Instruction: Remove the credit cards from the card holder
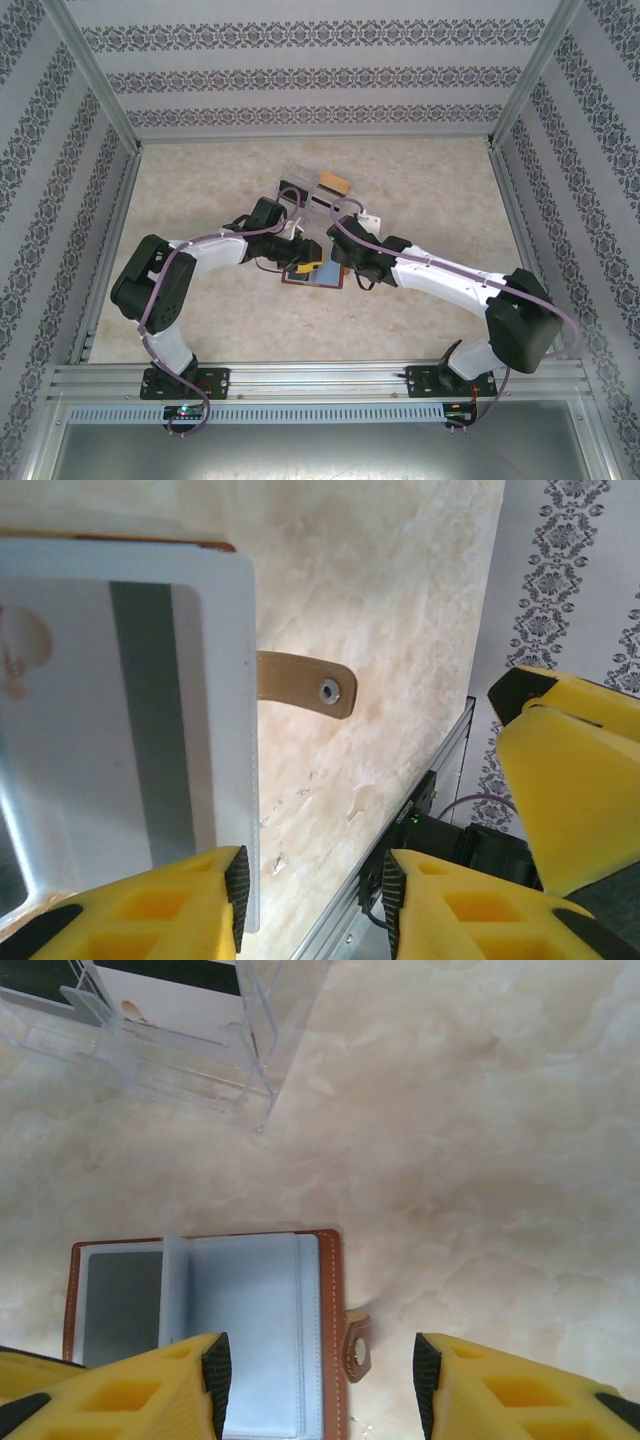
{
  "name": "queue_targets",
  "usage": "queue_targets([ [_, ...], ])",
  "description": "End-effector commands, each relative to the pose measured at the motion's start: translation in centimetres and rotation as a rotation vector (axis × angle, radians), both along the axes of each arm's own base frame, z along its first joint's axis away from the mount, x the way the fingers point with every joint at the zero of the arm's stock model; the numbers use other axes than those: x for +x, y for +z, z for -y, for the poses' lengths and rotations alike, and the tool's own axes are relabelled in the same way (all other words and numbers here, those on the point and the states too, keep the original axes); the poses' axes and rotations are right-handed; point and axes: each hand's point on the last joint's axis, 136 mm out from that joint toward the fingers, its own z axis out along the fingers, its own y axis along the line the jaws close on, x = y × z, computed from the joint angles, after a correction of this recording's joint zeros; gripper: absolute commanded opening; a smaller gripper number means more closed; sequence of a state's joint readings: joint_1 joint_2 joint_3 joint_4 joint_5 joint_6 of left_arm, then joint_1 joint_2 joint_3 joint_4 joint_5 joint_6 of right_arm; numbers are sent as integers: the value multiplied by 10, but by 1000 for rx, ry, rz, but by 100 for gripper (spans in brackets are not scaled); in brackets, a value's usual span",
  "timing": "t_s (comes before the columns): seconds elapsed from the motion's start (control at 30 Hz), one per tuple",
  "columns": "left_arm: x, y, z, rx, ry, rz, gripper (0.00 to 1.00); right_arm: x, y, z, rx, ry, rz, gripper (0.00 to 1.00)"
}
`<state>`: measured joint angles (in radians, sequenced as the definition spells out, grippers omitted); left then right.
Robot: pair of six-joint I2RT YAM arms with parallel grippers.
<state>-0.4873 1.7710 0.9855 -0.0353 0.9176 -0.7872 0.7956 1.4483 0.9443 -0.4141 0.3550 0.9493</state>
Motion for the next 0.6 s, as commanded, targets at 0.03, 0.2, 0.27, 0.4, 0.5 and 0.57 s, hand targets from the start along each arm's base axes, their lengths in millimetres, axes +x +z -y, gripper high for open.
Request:
queue_targets([
  [0.03,3,2,10,-25,-20,6,44,1,3,11,-2,-39,14,54],
  [0.2,4,-2,6,3,-8,0,45,3,3,2,14,-1,5,54],
  [0.27,7,-1,0,26,14,9,44,5,1,-9,24,41,-12,53],
  [0.4,16,-4,-23,91,92,20,38,6,-8,-36,51,131,-75,46],
  [0.5,18,-15,-39,141,130,-1,35,5,-21,-55,66,172,-133,37],
  [0.57,18,-21,-42,146,133,-16,33,4,-32,-62,66,175,-171,32],
])
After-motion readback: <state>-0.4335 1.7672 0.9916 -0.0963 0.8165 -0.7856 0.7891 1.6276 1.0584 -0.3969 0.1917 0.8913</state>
